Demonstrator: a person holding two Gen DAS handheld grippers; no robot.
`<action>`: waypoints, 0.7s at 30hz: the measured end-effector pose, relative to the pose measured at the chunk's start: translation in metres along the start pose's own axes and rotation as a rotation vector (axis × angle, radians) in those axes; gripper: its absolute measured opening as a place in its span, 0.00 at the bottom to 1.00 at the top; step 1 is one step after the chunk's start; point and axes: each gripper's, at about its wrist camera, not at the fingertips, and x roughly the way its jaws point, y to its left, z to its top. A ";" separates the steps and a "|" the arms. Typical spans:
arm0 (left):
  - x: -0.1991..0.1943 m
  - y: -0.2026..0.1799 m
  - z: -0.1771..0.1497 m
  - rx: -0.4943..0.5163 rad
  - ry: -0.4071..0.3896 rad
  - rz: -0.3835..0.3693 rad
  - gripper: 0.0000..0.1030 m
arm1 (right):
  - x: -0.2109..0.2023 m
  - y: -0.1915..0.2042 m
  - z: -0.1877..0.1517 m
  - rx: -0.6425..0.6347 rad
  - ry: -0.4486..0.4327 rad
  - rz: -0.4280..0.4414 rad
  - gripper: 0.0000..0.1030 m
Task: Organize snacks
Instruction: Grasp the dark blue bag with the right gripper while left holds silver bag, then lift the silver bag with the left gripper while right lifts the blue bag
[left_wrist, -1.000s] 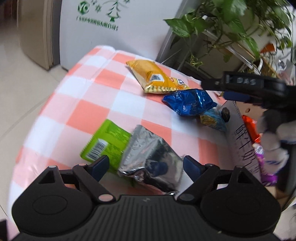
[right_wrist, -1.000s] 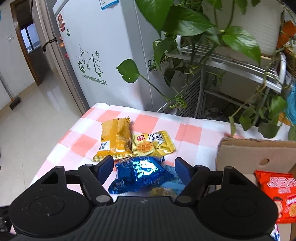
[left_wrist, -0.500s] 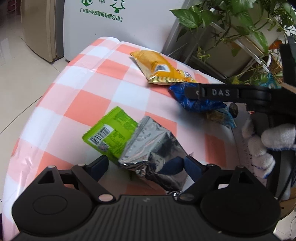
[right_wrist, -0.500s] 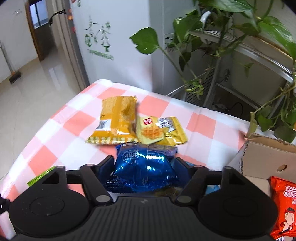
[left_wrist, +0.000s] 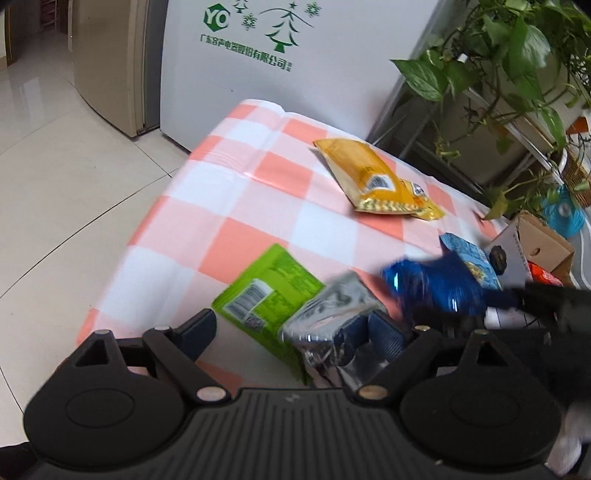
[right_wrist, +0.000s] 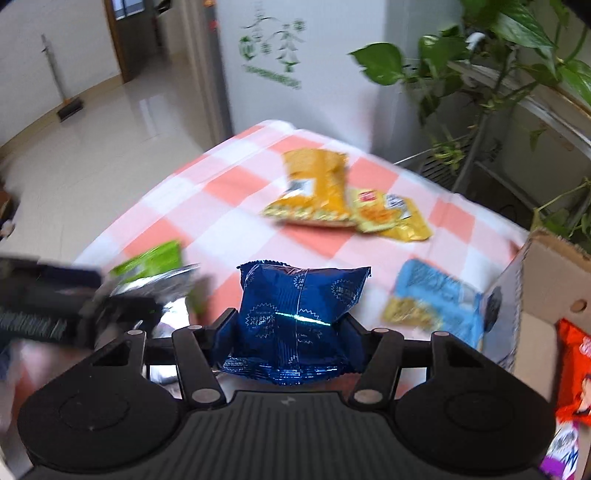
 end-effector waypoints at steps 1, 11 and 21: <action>-0.001 0.002 0.000 -0.004 -0.006 0.007 0.87 | -0.002 0.005 -0.003 -0.015 0.001 0.011 0.63; -0.011 -0.004 -0.015 0.101 -0.019 -0.009 0.86 | -0.026 0.048 -0.038 -0.082 0.042 0.042 0.62; -0.012 -0.019 -0.038 0.175 0.001 -0.018 0.86 | -0.049 0.042 -0.067 0.157 0.056 -0.086 0.62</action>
